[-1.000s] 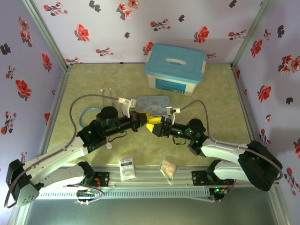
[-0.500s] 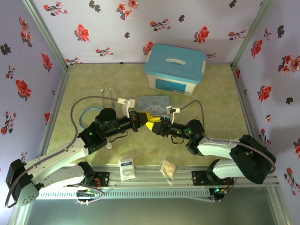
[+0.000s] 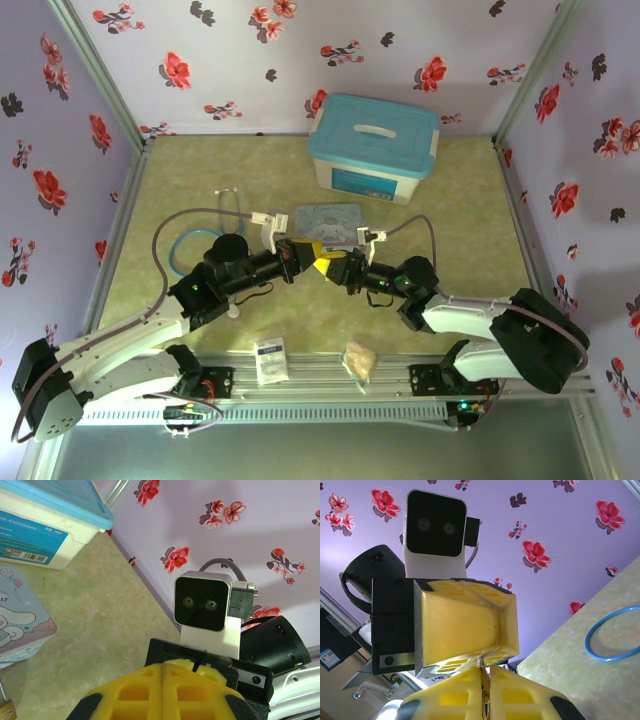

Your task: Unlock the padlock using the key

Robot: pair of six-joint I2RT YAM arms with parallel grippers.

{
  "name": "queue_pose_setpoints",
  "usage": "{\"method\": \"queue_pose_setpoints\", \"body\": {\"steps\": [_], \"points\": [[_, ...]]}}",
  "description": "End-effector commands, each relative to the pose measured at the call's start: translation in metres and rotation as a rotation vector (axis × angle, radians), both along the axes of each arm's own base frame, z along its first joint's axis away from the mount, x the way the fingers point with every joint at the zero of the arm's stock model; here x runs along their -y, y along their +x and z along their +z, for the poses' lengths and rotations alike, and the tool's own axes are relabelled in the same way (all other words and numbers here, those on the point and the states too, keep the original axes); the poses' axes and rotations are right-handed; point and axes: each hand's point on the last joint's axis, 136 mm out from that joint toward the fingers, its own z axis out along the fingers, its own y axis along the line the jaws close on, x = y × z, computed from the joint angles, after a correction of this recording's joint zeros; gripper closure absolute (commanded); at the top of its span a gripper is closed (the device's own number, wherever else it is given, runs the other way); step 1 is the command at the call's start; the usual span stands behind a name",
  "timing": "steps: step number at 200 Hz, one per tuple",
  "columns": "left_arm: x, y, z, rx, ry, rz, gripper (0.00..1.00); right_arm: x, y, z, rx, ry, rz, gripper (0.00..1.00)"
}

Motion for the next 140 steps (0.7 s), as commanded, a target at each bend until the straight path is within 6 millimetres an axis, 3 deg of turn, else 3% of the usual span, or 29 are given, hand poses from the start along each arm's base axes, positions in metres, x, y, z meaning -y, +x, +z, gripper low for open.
{"method": "queue_pose_setpoints", "body": {"steps": [1, 26, 35, 60, 70, 89, 107, 124, 140], "points": [[-0.003, 0.001, 0.009, 0.02, -0.052, 0.011, 1.0, 0.004, -0.001, 0.004, 0.02, 0.022, -0.001, 0.93], [-0.006, 0.004, 0.007, 0.02, -0.05, 0.03, 1.0, 0.004, -0.001, 0.001, 0.007, 0.016, -0.005, 1.0], [-0.007, 0.005, 0.007, 0.02, -0.049, 0.042, 0.81, 0.006, -0.001, -0.001, 0.006, 0.015, -0.015, 1.0], [-0.018, 0.012, 0.005, 0.018, -0.041, 0.11, 0.45, 0.011, 0.003, -0.015, -0.018, -0.017, -0.058, 1.0], [-0.023, 0.015, 0.0, 0.011, -0.019, 0.142, 0.38, 0.012, 0.008, -0.025, -0.043, -0.056, -0.081, 1.0], [-0.03, 0.023, -0.016, -0.016, 0.076, 0.195, 0.35, 0.015, 0.021, -0.049, -0.102, -0.153, -0.149, 1.0], [-0.037, 0.031, -0.048, -0.104, 0.212, 0.254, 0.35, 0.024, 0.037, -0.082, -0.175, -0.313, -0.241, 1.0], [-0.035, 0.035, -0.076, -0.164, 0.312, 0.262, 0.36, 0.045, 0.051, -0.119, -0.242, -0.528, -0.372, 1.0], [-0.028, 0.036, -0.1, -0.208, 0.371, 0.24, 0.36, 0.067, 0.057, -0.137, -0.267, -0.656, -0.459, 1.0]]}}
